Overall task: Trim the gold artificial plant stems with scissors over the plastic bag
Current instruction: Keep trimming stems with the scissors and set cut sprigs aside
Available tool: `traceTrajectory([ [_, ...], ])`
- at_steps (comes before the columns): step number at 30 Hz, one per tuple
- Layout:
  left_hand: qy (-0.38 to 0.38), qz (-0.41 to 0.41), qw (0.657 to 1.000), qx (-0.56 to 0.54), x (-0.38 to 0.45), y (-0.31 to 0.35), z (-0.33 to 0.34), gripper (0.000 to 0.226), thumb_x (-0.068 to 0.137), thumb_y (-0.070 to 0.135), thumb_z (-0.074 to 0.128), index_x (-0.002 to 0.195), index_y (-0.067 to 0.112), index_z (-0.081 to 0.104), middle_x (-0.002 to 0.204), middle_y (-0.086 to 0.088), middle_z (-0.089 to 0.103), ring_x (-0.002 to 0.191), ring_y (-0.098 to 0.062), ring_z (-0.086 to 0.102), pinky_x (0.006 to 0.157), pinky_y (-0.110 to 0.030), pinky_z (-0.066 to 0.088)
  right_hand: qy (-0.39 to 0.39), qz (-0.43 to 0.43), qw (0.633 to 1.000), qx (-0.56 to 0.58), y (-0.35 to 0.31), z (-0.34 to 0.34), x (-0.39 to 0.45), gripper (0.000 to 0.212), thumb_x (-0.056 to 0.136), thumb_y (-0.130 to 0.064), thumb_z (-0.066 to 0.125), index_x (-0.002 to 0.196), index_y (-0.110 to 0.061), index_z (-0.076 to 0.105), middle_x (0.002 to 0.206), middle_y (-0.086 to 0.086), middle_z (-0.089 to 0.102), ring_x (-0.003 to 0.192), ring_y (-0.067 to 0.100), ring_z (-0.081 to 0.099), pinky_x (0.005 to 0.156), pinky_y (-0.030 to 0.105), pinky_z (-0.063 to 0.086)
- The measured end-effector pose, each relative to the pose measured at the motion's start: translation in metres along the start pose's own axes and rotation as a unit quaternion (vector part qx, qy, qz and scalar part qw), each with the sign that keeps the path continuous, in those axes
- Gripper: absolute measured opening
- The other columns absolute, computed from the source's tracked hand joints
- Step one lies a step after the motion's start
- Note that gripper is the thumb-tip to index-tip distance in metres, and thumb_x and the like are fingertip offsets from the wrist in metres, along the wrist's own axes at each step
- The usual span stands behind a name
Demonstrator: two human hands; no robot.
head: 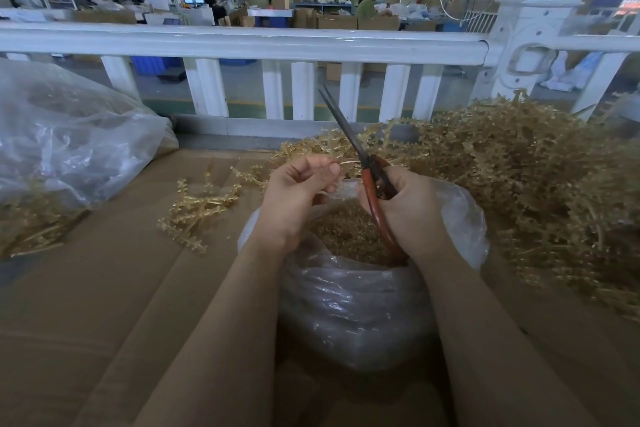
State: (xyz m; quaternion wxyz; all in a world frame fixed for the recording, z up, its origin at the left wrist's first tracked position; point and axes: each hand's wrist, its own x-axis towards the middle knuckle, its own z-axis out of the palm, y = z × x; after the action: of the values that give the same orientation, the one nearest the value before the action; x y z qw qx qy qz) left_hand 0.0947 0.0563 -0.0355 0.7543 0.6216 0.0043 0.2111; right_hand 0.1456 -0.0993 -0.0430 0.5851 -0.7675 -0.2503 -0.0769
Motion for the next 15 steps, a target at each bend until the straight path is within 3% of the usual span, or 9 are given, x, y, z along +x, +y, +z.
traceTrajectory([
  [7, -0.028, -0.019, 0.999, -0.037, -0.0006, 0.0001, 0.0026, 0.012, 0.088, -0.007, 0.064, 0.086, 0.005, 0.065, 0.069, -0.003, 0.073, 0.062, -0.008, 0.069, 0.059, -0.017, 0.054, 0.004, -0.012, 0.999, 0.044, -0.0017, -0.0016, -0.0004, 0.02, 0.085, -0.026, 0.081, 0.07, -0.03, 0.069, 0.058, -0.015, 0.064, 0.051, -0.003, 0.056, 0.049, 0.012, 0.042],
  [11, -0.028, -0.033, 0.998, -0.038, -0.0011, -0.0003, 0.0037, 0.012, 0.086, -0.004, 0.067, 0.085, 0.009, 0.066, 0.074, -0.005, 0.075, 0.066, -0.011, 0.071, 0.062, -0.02, 0.056, -0.001, -0.009, 1.0, 0.021, 0.0001, -0.0012, 0.0007, 0.021, 0.086, -0.024, 0.079, 0.069, -0.029, 0.069, 0.055, -0.016, 0.062, 0.05, -0.004, 0.053, 0.049, 0.01, 0.04],
  [15, -0.008, -0.024, 0.999, -0.024, -0.0006, 0.0006, 0.0017, 0.008, 0.09, 0.007, 0.067, 0.083, 0.012, 0.068, 0.073, -0.001, 0.073, 0.064, -0.007, 0.066, 0.059, -0.019, 0.052, -0.01, -0.016, 1.0, 0.014, 0.0001, -0.0011, 0.001, 0.03, 0.087, -0.023, 0.076, 0.073, -0.048, 0.07, 0.054, -0.018, 0.062, 0.048, -0.004, 0.054, 0.048, 0.009, 0.038],
])
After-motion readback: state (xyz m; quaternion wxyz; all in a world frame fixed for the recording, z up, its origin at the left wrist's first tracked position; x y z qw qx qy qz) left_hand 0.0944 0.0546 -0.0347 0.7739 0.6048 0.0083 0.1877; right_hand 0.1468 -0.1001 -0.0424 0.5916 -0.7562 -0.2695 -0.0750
